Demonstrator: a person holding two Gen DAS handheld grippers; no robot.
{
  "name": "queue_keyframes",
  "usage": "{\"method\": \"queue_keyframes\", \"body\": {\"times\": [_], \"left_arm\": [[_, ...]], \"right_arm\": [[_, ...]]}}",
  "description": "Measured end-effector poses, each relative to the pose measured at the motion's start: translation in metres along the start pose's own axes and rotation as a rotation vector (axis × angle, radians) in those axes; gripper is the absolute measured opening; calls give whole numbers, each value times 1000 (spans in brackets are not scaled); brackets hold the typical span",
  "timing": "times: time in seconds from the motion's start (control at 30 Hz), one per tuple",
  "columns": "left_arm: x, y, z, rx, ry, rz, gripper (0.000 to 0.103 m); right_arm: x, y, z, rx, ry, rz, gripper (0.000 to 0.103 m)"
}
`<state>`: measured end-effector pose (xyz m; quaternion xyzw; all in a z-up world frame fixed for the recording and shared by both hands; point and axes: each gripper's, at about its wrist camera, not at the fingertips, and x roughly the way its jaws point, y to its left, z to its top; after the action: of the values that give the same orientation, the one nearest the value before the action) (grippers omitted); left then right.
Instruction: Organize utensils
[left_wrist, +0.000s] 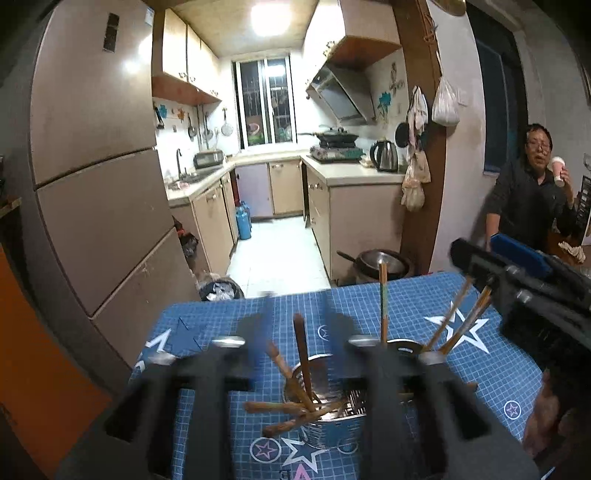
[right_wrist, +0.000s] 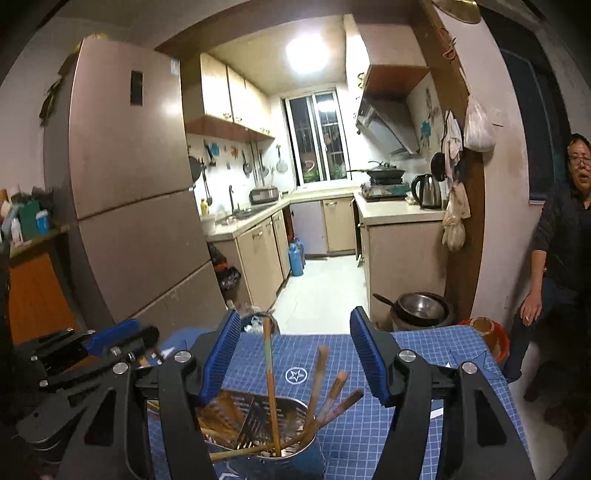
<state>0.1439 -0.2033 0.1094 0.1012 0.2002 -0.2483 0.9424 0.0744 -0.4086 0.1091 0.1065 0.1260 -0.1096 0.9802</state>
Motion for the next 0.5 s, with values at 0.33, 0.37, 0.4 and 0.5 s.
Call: {"method": "queue_keyframes", "body": {"times": [0.33, 0.37, 0.4, 0.5], "left_arm": [[-57, 19, 10, -63, -151, 30, 65], [-61, 19, 9, -64, -157, 37, 65], [-65, 20, 8, -63, -163, 43, 65], [-85, 22, 3, -58, -187, 78, 65]], "right_arm": [[-60, -15, 14, 1, -85, -14, 63], [-64, -17, 14, 3, -83, -15, 63], [-72, -20, 12, 5, -82, -16, 63], [-92, -25, 7, 2, -86, -22, 63]]}}
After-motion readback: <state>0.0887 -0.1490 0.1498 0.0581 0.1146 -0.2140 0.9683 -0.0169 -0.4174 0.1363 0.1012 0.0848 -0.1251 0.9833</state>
